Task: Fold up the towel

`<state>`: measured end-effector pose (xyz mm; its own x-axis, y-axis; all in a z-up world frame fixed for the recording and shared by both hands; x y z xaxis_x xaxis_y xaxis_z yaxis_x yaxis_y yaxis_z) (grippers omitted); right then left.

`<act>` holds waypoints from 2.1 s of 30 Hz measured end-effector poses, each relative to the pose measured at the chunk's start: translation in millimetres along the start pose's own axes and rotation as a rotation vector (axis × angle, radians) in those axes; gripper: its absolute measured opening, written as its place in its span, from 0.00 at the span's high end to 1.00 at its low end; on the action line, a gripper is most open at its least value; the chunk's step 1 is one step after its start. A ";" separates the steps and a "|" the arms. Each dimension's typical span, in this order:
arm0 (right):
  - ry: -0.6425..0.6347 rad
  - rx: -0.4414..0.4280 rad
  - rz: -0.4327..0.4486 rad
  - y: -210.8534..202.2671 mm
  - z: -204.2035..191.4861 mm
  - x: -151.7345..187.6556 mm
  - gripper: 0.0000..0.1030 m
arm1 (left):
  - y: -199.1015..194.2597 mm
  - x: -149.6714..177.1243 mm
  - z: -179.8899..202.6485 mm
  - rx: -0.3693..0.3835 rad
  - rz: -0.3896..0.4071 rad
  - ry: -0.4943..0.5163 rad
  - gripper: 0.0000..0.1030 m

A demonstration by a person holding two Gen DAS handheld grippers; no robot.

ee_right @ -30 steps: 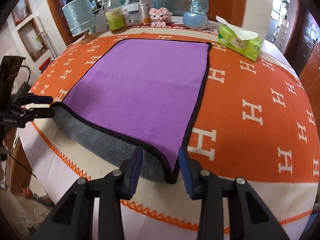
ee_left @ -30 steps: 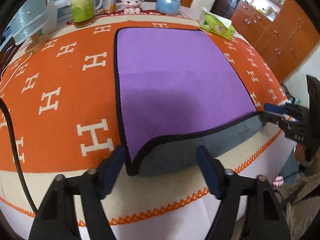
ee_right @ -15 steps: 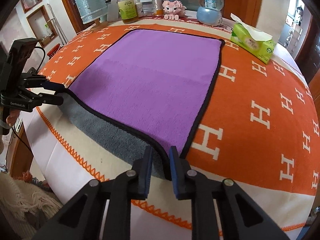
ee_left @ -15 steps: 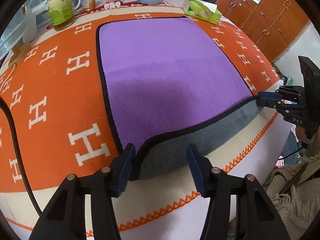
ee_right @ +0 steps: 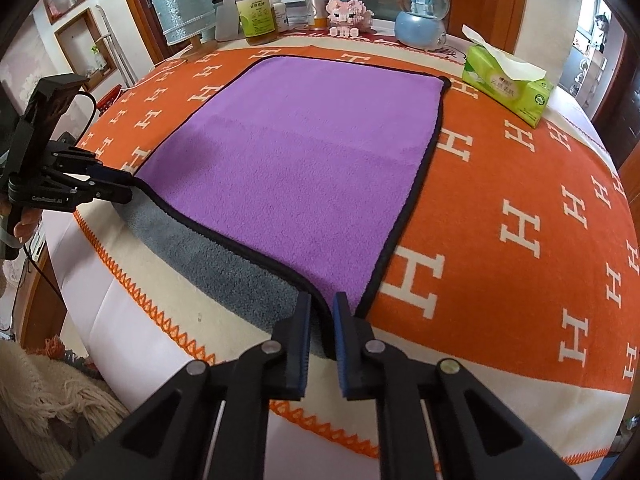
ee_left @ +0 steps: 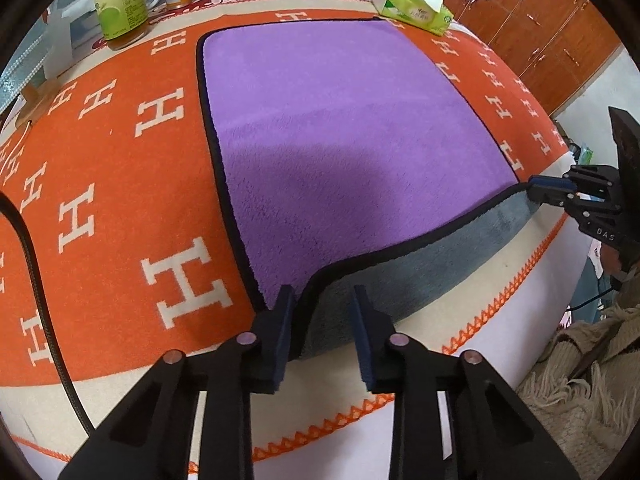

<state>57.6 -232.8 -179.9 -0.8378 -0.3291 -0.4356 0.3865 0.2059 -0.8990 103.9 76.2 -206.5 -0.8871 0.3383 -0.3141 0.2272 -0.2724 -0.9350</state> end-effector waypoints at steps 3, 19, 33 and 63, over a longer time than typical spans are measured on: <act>-0.001 0.002 0.000 0.6 -0.3 -0.2 0.90 | 1.8 -0.5 -2.5 -0.002 -0.006 -0.005 0.83; -0.004 0.013 0.015 -2.4 -1.1 -2.0 0.95 | -4.9 -3.5 7.5 -0.099 -0.002 0.060 0.96; -0.005 0.034 0.047 -11.2 -7.0 -1.4 0.96 | -16.0 -4.7 10.1 -0.133 0.048 0.039 0.97; 0.058 0.226 0.239 4.4 41.2 -147.8 0.96 | -22.0 -144.6 -45.1 -0.303 0.243 -0.061 0.97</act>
<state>199.0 -221.2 -121.4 -0.7314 -0.2414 -0.6378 0.6449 0.0589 -0.7620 245.2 73.9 -147.9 -0.8128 0.2403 -0.5307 0.5340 -0.0566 -0.8436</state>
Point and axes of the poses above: each gripper's, at about its wrist camera, not at the fingertips, and y roughly the way its jaws point, z to its right, x to its underside, the point moved 2 cm from there along y, roughly the way its jaws point, and after that the axes turned 4 degrees about y, right-handed, at the moved point
